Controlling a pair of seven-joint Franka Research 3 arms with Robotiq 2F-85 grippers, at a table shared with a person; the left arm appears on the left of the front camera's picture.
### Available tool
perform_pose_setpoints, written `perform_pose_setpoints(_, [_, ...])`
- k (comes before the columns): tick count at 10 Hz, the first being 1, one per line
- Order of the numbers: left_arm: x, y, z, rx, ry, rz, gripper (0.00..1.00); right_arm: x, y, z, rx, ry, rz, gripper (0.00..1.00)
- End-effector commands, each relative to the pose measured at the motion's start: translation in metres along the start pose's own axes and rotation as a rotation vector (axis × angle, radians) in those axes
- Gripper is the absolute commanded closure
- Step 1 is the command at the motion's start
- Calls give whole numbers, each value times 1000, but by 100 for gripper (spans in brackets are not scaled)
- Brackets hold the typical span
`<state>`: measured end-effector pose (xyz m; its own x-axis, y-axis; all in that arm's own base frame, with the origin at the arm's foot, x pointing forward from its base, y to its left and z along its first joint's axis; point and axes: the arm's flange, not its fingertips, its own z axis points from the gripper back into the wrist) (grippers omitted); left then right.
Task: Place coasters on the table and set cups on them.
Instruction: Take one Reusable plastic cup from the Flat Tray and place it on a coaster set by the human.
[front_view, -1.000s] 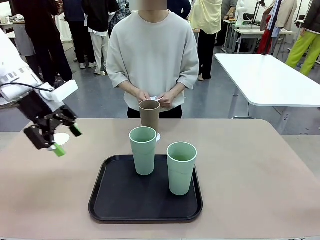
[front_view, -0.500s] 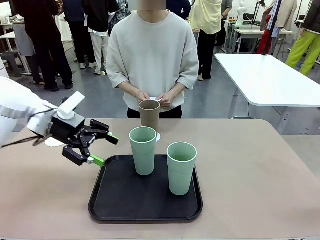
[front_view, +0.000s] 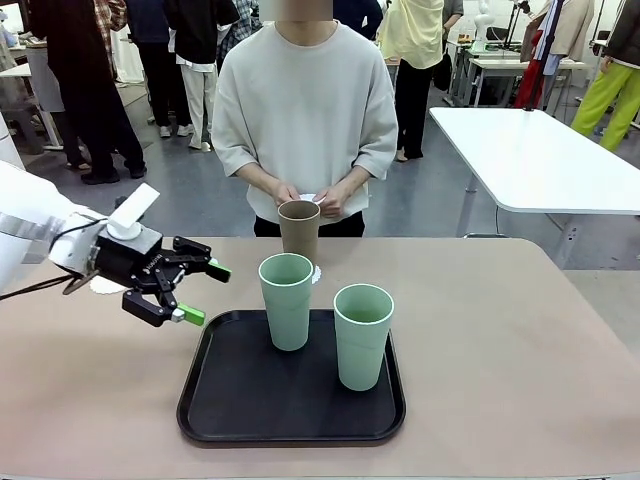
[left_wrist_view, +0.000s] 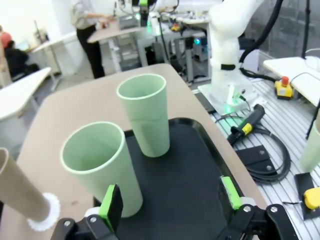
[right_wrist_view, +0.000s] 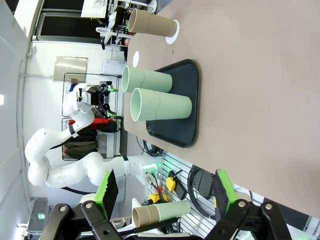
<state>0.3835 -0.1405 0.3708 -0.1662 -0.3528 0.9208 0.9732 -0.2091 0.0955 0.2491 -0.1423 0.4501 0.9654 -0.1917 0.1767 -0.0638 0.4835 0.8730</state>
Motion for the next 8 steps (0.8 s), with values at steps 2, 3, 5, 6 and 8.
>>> perform_pose_setpoints(2, [-6, 1, -10, -16, -4, 5, 0, 1, 0, -1, 18, -6, 8, 0])
perform_pose_setpoints(3, [-6, 1, -10, -16, -4, 5, 0, 1, 0, -1, 18, -6, 8, 0])
perform_pose_setpoints(5, [-6, 1, -10, -16, -4, 5, 0, 1, 0, -1, 18, -6, 8, 0])
perform_pose_setpoints(6, [-5, -2, -10, -24, 3, 16, 0, 1, 0, -1, 18, -6, 8, 0])
perform_pose_setpoints(8, [-21, 22, -19, 96, -89, 88, 0, 1, 0, -1, 18, -6, 8, 0])
